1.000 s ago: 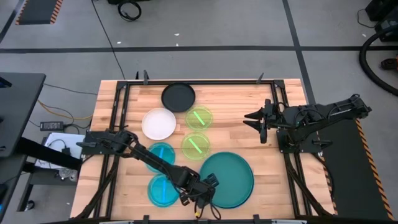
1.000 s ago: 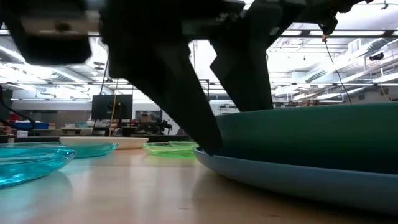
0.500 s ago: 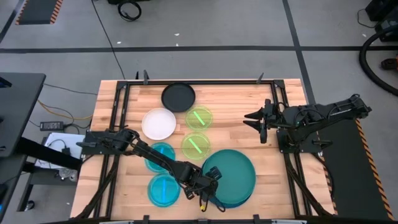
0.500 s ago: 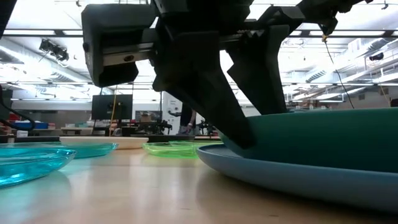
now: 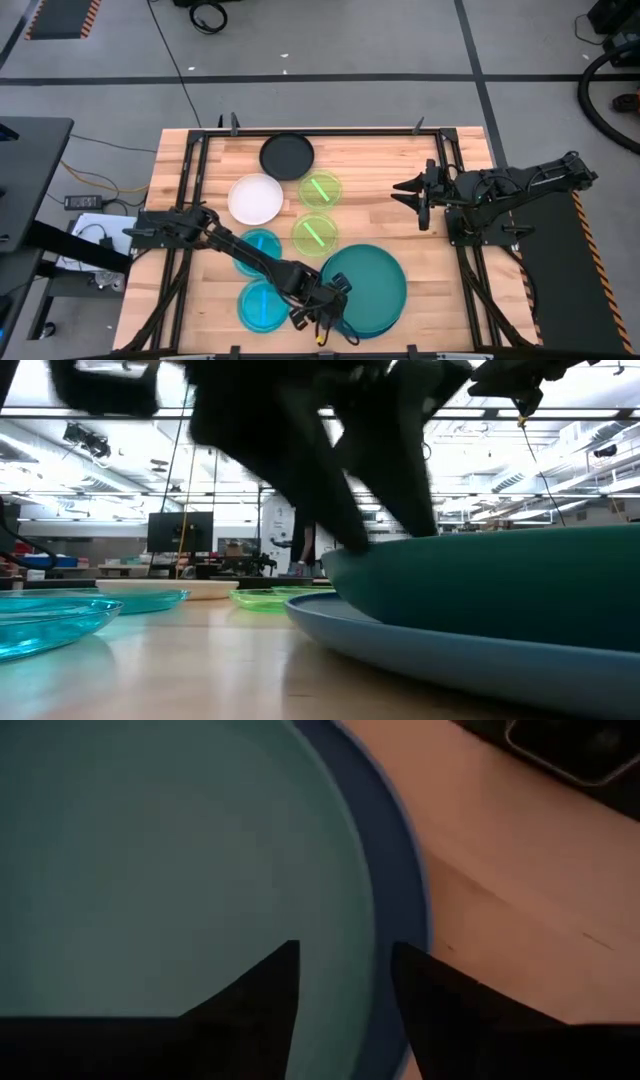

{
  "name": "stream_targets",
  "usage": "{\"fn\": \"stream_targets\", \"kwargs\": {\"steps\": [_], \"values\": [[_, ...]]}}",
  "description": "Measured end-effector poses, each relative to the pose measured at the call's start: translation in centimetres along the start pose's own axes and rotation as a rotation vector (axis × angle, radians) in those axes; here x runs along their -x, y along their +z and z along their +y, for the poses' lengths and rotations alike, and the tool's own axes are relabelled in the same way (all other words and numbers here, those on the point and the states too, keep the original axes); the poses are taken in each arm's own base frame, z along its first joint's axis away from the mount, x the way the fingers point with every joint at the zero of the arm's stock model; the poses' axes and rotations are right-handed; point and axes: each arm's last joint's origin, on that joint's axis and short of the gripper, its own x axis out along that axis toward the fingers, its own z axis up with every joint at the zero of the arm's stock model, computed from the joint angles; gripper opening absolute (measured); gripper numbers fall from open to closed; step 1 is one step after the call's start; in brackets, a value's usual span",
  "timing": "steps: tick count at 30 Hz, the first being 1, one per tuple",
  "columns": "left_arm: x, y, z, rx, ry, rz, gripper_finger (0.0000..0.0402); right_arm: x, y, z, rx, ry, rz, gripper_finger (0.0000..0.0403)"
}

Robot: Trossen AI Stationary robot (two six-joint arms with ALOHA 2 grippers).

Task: Stack plastic plates
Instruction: Stack the black plate on top of the green plate

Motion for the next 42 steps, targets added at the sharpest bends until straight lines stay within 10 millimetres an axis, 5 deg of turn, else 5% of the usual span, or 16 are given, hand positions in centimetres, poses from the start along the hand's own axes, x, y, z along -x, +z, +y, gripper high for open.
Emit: {"fn": "stream_targets", "kwargs": {"steps": [30,36,42], "values": [[1.3,-0.2,-0.3,0.116,-0.120,0.004,0.0164,0.0,0.0,0.0,0.002,0.001,-0.002,0.0132],[3.5,-0.3,0.5,0.189,-0.037,0.103,0.0164,0.0,0.0,0.0,0.002,0.001,-0.002,0.0132],[4.2,-3.3,1.2,0.392,0.001,0.357,0.0164,0.0,0.0,0.0,0.002,0.001,-0.001,0.0132]]}}
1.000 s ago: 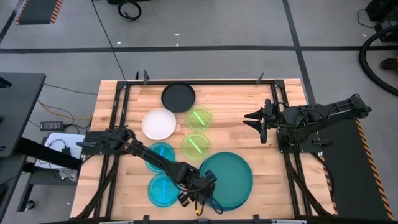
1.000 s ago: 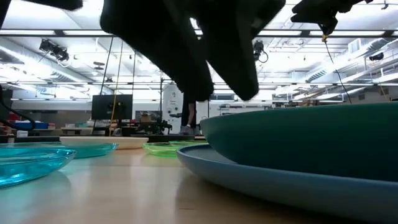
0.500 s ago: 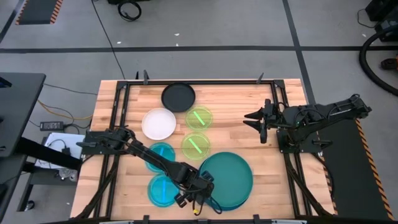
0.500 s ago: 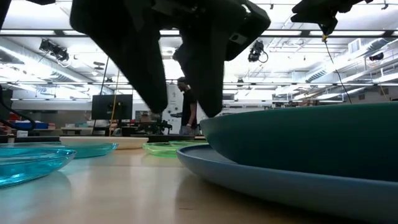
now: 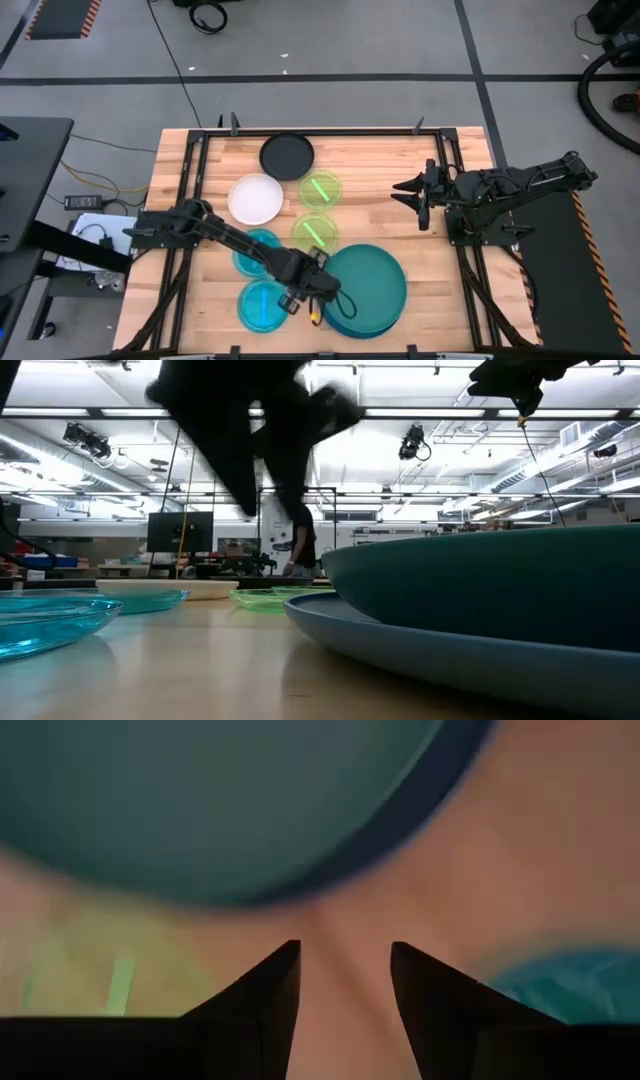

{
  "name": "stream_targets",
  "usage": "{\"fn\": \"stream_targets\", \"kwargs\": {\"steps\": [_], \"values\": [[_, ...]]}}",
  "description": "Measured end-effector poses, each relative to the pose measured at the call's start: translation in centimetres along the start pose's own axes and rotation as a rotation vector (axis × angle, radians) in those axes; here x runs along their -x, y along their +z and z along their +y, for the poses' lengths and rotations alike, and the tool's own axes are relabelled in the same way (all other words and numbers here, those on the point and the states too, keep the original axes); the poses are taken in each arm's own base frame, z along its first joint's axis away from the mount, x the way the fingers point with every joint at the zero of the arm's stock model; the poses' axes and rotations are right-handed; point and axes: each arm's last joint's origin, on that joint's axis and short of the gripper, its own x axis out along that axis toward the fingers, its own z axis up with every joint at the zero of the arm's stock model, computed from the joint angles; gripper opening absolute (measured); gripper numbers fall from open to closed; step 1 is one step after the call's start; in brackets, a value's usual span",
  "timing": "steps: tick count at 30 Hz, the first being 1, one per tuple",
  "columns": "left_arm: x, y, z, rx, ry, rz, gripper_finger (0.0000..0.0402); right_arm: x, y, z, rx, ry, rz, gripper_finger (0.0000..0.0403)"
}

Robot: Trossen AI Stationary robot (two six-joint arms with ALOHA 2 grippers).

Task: Stack plastic plates
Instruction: Stack the black plate on top of the green plate

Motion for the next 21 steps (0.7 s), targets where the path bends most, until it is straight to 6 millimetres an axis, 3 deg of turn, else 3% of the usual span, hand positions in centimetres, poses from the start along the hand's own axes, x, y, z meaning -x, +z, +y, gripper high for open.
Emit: {"fn": "stream_targets", "kwargs": {"steps": [4,9,21], "values": [[-0.9,-2.3,1.2,0.086,0.093,0.168,0.0164,0.0,0.0,0.0,0.000,0.000,0.000,0.0132],[-1.4,-4.8,3.2,0.139,0.167,0.207,0.0164,0.0,0.0,0.0,0.000,0.000,0.000,0.0132],[-0.4,-11.9,8.2,0.357,0.265,0.081,0.0164,0.0,0.0,0.0,0.022,0.000,-0.004,0.0132]]}}
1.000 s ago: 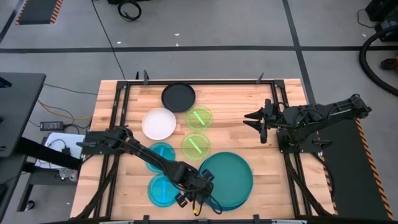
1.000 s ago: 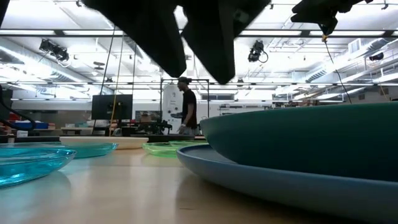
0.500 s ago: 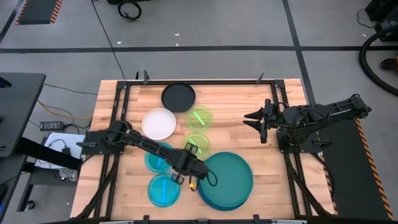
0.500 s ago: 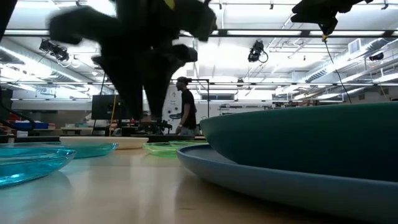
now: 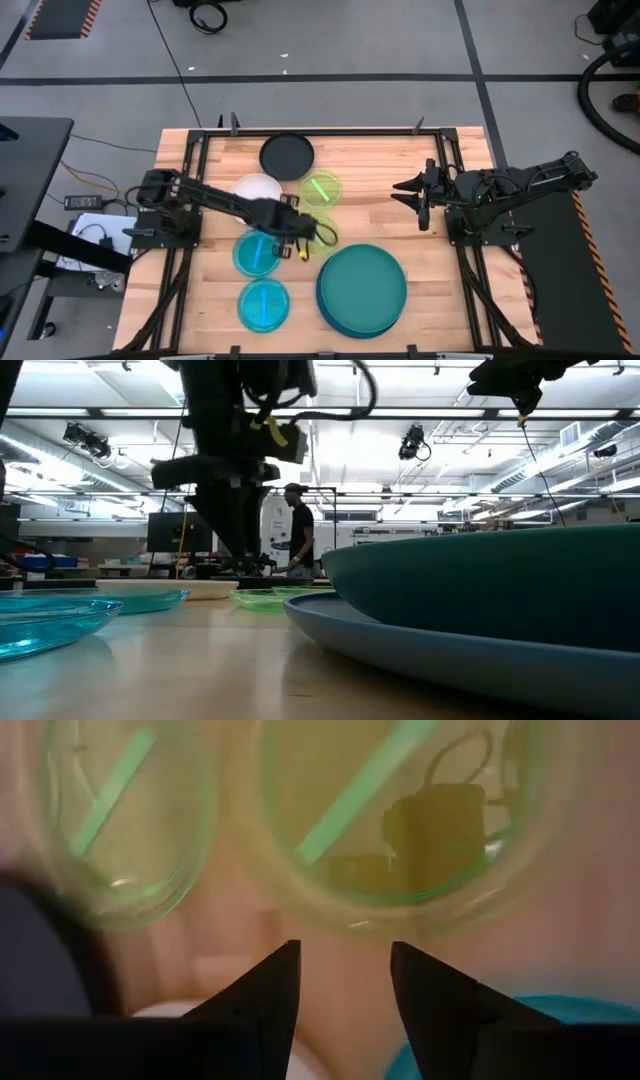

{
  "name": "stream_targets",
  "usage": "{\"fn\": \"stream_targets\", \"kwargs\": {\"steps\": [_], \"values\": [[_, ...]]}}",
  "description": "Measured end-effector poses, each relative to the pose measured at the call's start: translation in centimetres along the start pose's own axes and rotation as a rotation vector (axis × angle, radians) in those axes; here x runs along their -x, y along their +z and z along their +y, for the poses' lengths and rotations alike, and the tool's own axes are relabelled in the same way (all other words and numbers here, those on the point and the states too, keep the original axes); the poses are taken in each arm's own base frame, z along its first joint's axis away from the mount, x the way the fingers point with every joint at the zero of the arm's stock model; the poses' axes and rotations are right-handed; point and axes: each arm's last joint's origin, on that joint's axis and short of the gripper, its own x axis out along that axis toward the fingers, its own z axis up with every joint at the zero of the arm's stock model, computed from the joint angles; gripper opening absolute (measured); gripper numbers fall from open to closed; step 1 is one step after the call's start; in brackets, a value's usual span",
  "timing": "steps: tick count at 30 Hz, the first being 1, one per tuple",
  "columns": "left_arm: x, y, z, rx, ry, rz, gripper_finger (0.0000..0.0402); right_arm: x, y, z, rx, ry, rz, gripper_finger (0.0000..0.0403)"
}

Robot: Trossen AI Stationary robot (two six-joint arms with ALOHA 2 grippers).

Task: Stack plastic plates
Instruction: Stack the black plate on top of the green plate

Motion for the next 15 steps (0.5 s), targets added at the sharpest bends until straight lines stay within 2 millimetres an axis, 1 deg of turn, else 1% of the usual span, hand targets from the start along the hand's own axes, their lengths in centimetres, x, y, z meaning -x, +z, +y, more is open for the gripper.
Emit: {"fn": "stream_targets", "kwargs": {"steps": [3,8,12,15], "values": [[-0.9,-1.3,1.8,0.058,0.011,0.024,0.0164,0.0,0.0,0.0,0.000,0.001,-0.002,0.0132],[-2.5,-2.8,4.3,0.232,0.029,0.089,0.0164,0.0,0.0,0.0,0.000,0.001,-0.003,0.0132],[-3.2,-3.6,5.3,0.375,0.041,0.122,0.0164,0.0,0.0,0.0,0.002,0.001,-0.003,0.0132],[-3.4,-4.0,5.6,0.422,0.044,0.146,0.0164,0.0,0.0,0.0,0.002,0.001,-0.003,0.0132]]}}
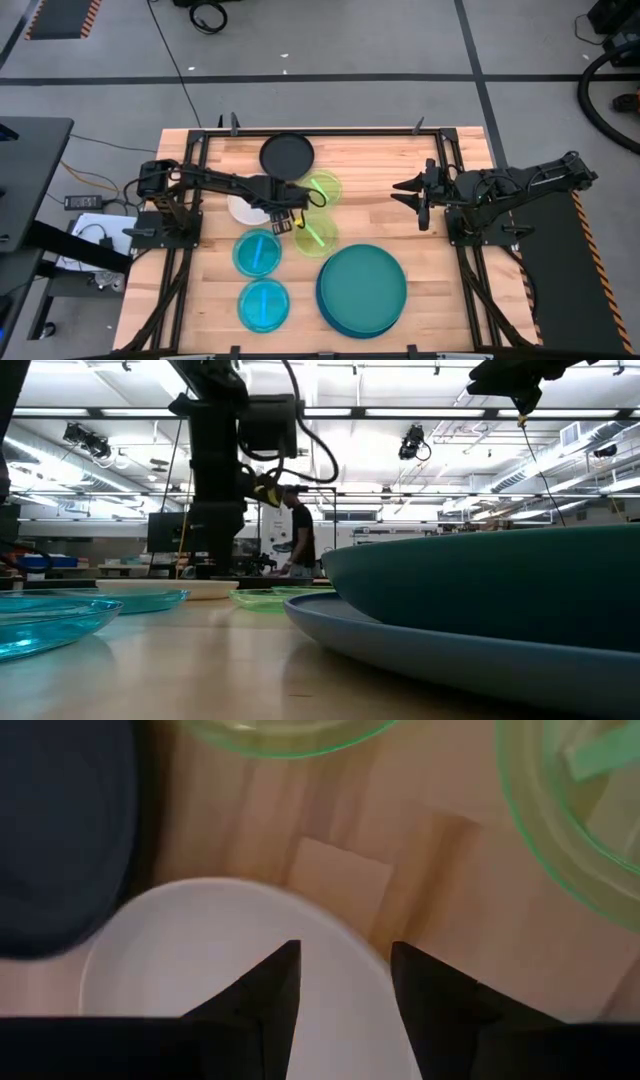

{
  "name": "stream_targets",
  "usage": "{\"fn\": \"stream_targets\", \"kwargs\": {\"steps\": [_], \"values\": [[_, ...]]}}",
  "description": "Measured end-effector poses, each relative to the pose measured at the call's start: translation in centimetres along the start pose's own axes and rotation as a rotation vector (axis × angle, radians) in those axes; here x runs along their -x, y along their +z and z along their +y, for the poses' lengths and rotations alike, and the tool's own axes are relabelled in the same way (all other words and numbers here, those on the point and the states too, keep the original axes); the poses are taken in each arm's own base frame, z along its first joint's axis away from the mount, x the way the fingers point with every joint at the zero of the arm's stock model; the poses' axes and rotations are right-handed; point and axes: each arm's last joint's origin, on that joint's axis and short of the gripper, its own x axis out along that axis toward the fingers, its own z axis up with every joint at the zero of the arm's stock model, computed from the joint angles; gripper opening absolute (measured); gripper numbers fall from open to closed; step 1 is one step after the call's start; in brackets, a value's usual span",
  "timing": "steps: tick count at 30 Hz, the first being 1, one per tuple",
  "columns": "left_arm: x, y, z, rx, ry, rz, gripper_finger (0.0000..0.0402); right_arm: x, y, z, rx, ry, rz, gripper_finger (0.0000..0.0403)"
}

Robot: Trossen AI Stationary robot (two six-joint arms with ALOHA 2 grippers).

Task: Stack plastic plates
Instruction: Stack the black plate on top of the green plate

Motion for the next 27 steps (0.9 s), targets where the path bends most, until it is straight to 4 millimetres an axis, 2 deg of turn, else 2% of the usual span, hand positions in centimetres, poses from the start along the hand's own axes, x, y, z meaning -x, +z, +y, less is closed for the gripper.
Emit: {"fn": "stream_targets", "kwargs": {"steps": [8,15,21,27], "values": [[-0.2,0.1,0.6,0.142,-0.027,0.013,0.0164,0.0,0.0,0.0,0.000,0.000,0.000,0.0132],[-0.3,0.9,1.2,0.085,0.081,-0.074,0.0164,0.0,0.2,0.0,0.000,0.004,-0.016,0.0132],[-1.0,2.1,3.9,0.010,0.112,-0.142,0.0164,0.0,0.3,0.1,0.007,0.009,-0.032,0.0132],[-1.8,2.5,6.9,-0.018,0.134,-0.143,0.0164,0.0,0.3,0.1,0.011,0.009,-0.032,0.0132]]}}
